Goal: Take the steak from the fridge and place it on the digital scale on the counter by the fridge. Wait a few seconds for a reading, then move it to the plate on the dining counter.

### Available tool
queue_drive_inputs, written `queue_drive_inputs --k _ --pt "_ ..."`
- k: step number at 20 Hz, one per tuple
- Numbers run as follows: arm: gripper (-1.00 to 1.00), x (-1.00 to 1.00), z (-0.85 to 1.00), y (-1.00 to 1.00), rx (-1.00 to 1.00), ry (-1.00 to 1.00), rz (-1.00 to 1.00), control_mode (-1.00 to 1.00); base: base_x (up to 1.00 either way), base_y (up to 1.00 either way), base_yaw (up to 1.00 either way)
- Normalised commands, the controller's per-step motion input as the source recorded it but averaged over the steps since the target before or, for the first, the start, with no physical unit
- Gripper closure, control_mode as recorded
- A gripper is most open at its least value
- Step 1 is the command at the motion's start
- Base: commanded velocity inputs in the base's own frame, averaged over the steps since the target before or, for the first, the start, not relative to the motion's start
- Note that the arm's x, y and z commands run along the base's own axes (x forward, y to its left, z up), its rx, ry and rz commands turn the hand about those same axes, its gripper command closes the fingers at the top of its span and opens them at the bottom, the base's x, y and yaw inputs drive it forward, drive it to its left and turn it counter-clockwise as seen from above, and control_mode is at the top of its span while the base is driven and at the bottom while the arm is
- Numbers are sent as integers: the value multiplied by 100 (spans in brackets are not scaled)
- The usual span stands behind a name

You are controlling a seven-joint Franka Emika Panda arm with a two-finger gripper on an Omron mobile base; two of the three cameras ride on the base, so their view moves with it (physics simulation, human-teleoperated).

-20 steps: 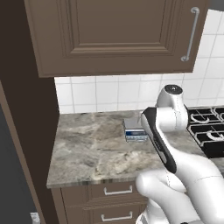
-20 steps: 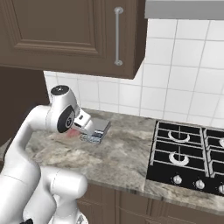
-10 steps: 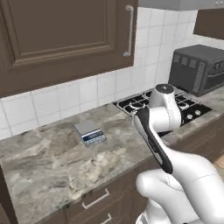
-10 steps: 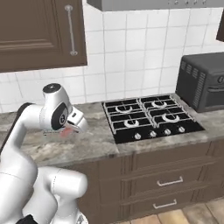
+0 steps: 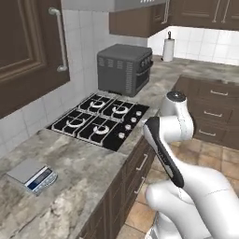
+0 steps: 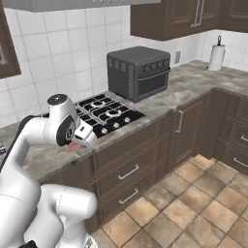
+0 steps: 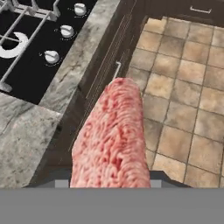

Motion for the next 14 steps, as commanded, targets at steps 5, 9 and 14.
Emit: queue_drive_inputs --k 5,9,14 --pt "100 0 0 0 0 0 0 100 28 -54 -68" --pt "100 0 0 0 0 0 0 100 51 -44 -62" --pt "100 0 0 0 0 0 0 100 86 -23 -53"
